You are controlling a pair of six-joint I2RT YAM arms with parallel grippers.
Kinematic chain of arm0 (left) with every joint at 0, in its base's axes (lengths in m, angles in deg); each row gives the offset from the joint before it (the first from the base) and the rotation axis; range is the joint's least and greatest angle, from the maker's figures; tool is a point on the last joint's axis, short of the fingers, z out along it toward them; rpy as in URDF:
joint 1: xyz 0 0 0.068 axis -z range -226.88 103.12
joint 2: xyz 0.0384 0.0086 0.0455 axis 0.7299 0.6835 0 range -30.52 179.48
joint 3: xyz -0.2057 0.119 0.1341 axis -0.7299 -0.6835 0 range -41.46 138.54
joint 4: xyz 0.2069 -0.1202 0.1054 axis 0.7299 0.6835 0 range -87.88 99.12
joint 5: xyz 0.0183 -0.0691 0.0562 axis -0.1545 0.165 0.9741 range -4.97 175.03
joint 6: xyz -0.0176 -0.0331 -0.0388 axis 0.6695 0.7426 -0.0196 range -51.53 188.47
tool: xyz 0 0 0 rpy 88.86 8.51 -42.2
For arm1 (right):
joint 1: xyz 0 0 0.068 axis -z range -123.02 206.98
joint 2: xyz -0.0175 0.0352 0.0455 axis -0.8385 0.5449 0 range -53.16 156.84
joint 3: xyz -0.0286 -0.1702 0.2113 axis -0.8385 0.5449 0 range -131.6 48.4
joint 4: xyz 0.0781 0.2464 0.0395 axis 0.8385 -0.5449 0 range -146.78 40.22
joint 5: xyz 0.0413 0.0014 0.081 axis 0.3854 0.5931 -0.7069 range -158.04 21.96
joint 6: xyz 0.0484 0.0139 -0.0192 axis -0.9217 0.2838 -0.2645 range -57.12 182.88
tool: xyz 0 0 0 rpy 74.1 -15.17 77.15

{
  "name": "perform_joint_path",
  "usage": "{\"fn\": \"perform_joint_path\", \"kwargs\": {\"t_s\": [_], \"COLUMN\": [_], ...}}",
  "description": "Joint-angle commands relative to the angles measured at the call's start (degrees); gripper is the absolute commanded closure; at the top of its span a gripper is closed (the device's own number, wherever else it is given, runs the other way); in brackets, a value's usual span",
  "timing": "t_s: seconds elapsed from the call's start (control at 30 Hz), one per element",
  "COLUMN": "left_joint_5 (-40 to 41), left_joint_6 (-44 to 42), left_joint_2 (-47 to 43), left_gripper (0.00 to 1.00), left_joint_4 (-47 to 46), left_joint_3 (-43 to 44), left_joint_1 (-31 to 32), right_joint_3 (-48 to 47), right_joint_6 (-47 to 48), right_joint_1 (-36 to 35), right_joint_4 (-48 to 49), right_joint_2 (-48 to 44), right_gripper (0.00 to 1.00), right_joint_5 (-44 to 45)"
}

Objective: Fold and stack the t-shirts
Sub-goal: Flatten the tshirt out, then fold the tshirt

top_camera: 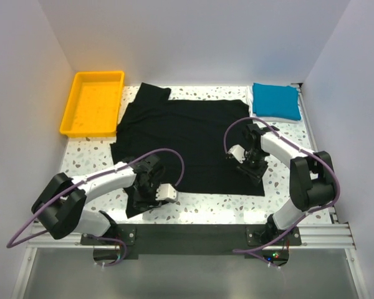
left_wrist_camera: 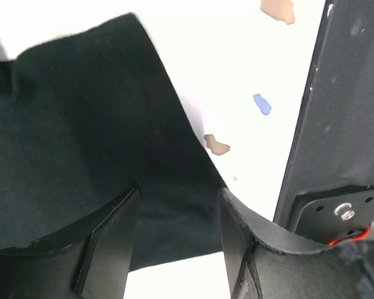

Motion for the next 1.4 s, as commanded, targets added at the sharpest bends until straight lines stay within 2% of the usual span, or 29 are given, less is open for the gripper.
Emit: {"fn": "perform_joint_path", "kwargs": {"t_s": [0.0,0.07,0.1,0.13,0.23,0.3,0.37,0.53,0.57,0.6,0.63,0.73,0.83,1.07,1.17,1.2,1.27,1.3,1.37], "left_joint_5": [3.15,3.86,4.30,4.39,2.46,-0.95,-3.25,-6.95,-7.12,-6.08,-5.29,-1.77,-0.27,3.68,6.31,7.28,7.55,7.90,6.77], "left_joint_6": [2.39,3.10,3.10,3.10,2.40,2.22,3.10,5.82,5.74,5.74,5.13,4.33,3.46,3.01,3.01,2.93,2.92,2.84,2.40], "left_joint_2": [2.48,4.24,4.68,4.95,4.25,4.25,5.73,9.95,10.31,9.96,9.26,5.40,3.81,5.64,7.49,7.85,8.03,7.94,6.81], "left_gripper": [0.42,0.53,0.60,0.76,0.94,0.99,1.00,1.00,0.96,0.84,0.64,0.46,0.39,0.38,0.56,0.67,0.78,0.88,0.97], "left_joint_4": [-3.43,-5.19,-5.72,-5.89,-2.58,0.24,3.41,4.39,4.39,4.21,3.34,1.05,0.26,-5.71,-8.70,-9.06,-9.32,-9.32,-7.22], "left_joint_3": [-2.34,-2.78,-2.70,-2.35,2.56,9.41,15.72,20.94,20.68,19.81,18.76,13.05,8.91,-0.57,-2.69,-3.13,-4.18,-4.45,-3.85], "left_joint_1": [3.28,3.64,3.64,3.73,3.73,4.08,4.87,7.42,7.42,7.42,7.42,7.51,7.60,8.39,8.56,8.57,8.65,8.57,8.65], "right_joint_3": [0.07,-0.01,0.07,-0.01,-0.10,-0.19,-0.19,-0.71,-0.80,-0.80,-0.80,-0.80,-0.80,-0.45,-0.45,-0.54,-0.54,-0.54,-0.45], "right_joint_6": [-0.37,-0.46,-0.37,-0.37,-0.20,-0.20,-0.20,-0.28,-0.20,-0.11,0.06,0.07,-0.20,-0.28,-0.20,-0.20,-0.28,-0.28,-0.37], "right_joint_1": [0.15,0.24,0.24,0.24,0.33,0.42,0.42,0.33,0.42,0.50,0.51,0.51,0.59,0.68,0.77,0.68,0.77,0.77,0.86], "right_joint_4": [0.98,1.16,1.33,1.25,1.16,1.16,1.25,1.07,0.99,0.90,0.90,1.07,1.34,2.04,2.13,2.21,2.30,2.39,2.39], "right_joint_2": [0.24,0.24,0.41,0.50,0.85,0.94,1.20,2.35,2.26,2.00,1.91,2.08,3.13,3.84,3.93,4.10,4.19,4.19,4.11], "right_gripper": [0.65,0.66,0.66,0.66,0.66,0.66,0.66,0.67,0.67,0.67,0.67,0.67,0.67,0.67,0.67,0.67,0.67,0.67,0.67], "right_joint_5": [1.46,1.46,1.64,1.73,1.64,1.55,1.46,1.20,1.29,1.46,1.38,1.38,1.03,1.64,1.90,1.90,1.90,1.82,1.64]}}
